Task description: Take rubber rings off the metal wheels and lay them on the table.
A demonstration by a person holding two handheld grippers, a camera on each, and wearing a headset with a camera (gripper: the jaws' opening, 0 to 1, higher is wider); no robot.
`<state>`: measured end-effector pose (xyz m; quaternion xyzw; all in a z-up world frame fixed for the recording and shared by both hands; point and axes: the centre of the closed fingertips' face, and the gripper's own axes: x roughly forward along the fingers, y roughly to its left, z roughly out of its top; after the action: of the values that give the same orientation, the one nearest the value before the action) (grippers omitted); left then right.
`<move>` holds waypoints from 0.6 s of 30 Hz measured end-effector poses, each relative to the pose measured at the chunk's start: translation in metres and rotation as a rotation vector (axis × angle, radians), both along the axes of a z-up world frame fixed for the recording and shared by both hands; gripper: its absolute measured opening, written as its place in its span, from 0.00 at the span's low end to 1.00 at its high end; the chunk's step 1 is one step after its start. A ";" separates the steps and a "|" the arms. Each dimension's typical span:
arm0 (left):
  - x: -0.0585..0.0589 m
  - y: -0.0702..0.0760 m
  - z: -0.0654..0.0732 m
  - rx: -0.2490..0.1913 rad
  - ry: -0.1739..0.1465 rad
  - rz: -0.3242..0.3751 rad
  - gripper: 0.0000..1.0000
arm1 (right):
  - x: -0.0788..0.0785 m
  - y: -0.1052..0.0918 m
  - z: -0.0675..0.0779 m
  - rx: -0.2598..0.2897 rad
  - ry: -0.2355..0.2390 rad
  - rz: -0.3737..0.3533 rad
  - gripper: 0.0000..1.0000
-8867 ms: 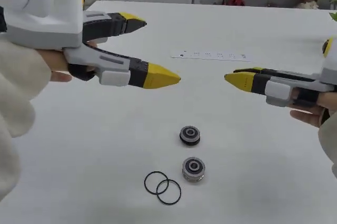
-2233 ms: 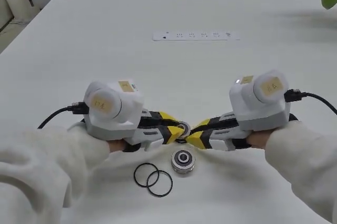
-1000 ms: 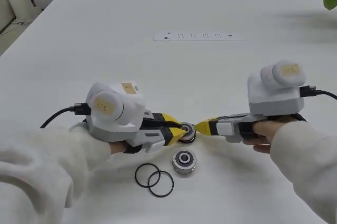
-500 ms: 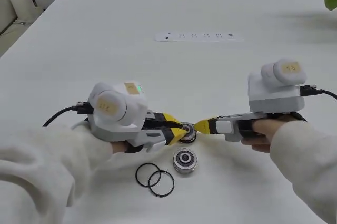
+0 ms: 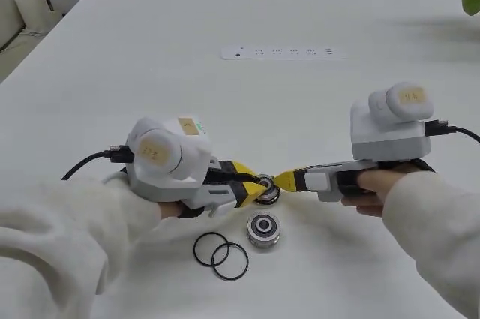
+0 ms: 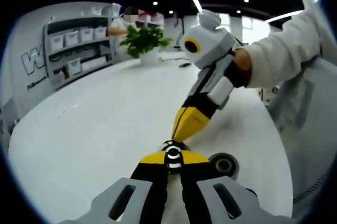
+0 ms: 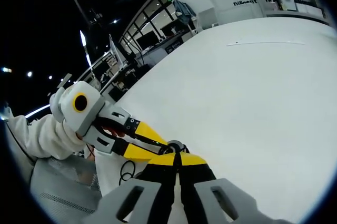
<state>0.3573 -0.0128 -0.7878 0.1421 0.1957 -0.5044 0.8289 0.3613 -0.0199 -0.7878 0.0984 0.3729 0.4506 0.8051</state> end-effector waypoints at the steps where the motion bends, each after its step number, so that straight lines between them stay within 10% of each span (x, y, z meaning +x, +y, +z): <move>1: 0.000 0.000 0.000 0.000 0.000 0.000 0.09 | 0.000 0.000 0.000 0.000 -0.001 0.000 0.00; 18: 0.000 0.000 0.000 -0.001 0.000 0.000 0.09 | -0.002 0.005 0.002 0.013 0.000 0.022 0.00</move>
<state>0.3568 -0.0127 -0.7877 0.1417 0.1953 -0.5043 0.8291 0.3590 -0.0153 -0.7861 0.0994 0.3710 0.4620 0.7994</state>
